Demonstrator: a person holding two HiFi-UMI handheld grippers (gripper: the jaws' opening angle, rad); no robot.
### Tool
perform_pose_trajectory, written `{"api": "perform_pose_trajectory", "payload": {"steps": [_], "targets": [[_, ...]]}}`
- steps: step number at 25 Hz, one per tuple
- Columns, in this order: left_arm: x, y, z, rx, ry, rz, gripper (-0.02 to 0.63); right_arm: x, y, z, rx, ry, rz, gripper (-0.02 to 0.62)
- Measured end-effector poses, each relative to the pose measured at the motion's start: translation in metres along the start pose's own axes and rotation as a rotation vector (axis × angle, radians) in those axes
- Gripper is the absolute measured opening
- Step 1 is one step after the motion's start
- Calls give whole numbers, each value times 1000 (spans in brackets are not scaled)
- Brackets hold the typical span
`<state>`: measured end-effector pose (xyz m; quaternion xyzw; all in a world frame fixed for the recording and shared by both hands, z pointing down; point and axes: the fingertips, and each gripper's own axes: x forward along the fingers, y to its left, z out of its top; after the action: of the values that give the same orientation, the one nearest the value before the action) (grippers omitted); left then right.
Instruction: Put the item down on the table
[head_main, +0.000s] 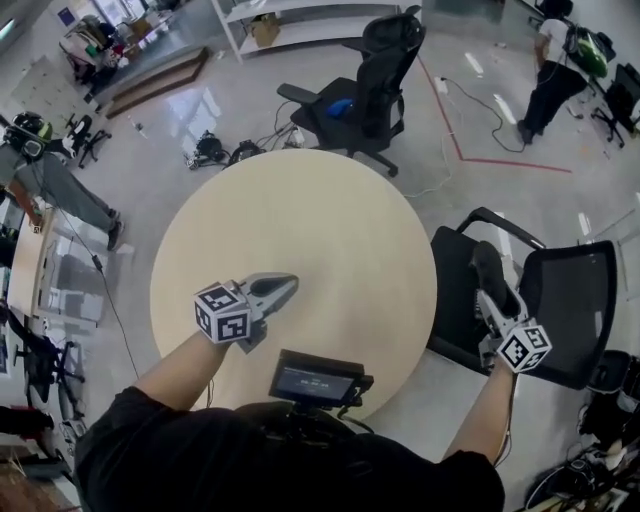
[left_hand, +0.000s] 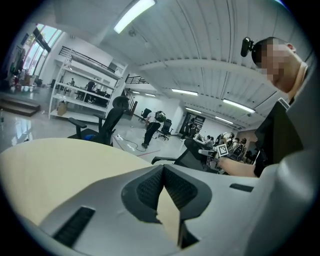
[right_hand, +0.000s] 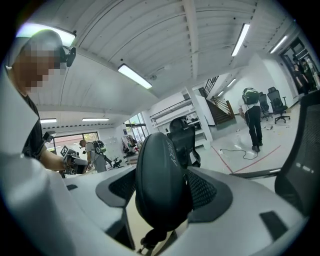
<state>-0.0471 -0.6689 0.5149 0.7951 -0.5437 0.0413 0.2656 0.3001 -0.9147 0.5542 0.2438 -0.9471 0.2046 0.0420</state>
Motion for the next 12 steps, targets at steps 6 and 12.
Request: {"api": "perform_pose_trajectory", "payload": {"steps": [6,12], "targets": [[36,42,1,-43,-2,44,2,90,-39,13,-35,17,56,310],[45,92,-6,-113,-19,91,2,193,-52,20,-93,47,122,310]]}}
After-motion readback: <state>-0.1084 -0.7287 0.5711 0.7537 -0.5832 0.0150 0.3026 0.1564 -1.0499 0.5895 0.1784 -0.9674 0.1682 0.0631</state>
